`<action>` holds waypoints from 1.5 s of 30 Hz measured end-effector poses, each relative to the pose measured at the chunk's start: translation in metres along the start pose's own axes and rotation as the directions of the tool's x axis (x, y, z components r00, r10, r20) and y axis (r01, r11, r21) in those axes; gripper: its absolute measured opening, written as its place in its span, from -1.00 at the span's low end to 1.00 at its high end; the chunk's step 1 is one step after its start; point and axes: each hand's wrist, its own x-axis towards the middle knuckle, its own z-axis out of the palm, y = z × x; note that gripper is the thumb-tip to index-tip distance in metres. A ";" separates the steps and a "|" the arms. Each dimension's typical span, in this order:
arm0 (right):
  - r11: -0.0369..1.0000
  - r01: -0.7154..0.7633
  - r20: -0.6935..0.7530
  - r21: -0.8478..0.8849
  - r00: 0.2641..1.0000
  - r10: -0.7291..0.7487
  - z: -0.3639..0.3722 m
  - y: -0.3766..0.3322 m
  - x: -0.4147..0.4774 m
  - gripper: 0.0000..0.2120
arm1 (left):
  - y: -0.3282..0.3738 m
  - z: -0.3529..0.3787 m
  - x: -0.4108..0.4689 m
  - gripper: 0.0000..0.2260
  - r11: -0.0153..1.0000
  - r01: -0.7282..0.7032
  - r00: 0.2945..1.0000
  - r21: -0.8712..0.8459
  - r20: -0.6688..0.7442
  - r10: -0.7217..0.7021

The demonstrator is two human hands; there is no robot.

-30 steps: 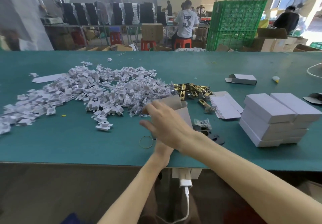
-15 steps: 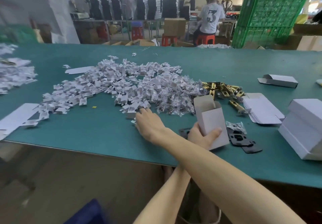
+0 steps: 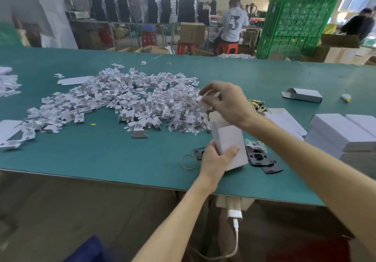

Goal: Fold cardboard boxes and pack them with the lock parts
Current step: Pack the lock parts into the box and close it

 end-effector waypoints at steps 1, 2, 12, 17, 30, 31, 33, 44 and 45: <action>0.999 -0.043 0.006 -0.012 0.999 0.043 -0.013 0.009 0.001 -0.87 | -0.002 0.002 0.001 -0.67 1.000 0.007 1.000 0.008 0.006 -0.007; 0.995 -0.092 0.017 -0.037 0.996 0.093 -0.024 0.019 0.001 -0.81 | -0.001 0.003 0.000 -0.67 1.000 0.005 1.000 0.008 0.014 -0.005; 0.955 -0.067 0.273 -0.288 0.950 0.149 -0.040 0.054 -0.011 -0.90 | 0.002 0.001 -0.003 -0.66 1.000 -0.006 0.999 0.008 0.052 0.006; 0.906 0.067 0.320 -0.419 0.944 0.077 -0.041 0.056 -0.016 -0.91 | 0.001 0.002 -0.002 -0.66 1.000 -0.023 0.999 0.017 0.048 0.022; 0.897 -0.132 0.136 -0.422 0.969 0.206 -0.050 0.101 -0.079 -0.86 | -0.002 0.002 0.001 -0.60 0.999 -0.039 0.999 0.004 0.036 0.039; 0.895 -0.148 0.210 -0.421 0.944 0.255 -0.047 0.109 -0.087 -0.79 | -0.002 0.002 0.001 -0.61 0.999 -0.043 0.999 0.008 0.031 0.043; 0.875 -0.144 0.336 -0.462 0.885 0.323 -0.043 0.121 -0.104 -0.61 | -0.003 0.002 0.001 -0.63 0.998 -0.053 0.998 0.019 0.023 0.053; 0.844 0.038 0.346 -0.535 0.921 0.177 -0.034 0.137 -0.130 -0.68 | -0.003 0.003 0.000 -0.64 0.997 -0.057 0.998 0.043 0.013 0.057; 0.834 0.054 0.320 -0.548 0.936 0.149 -0.035 0.137 -0.130 -0.73 | -0.003 0.003 0.000 -0.65 0.997 -0.059 0.998 0.041 0.014 0.058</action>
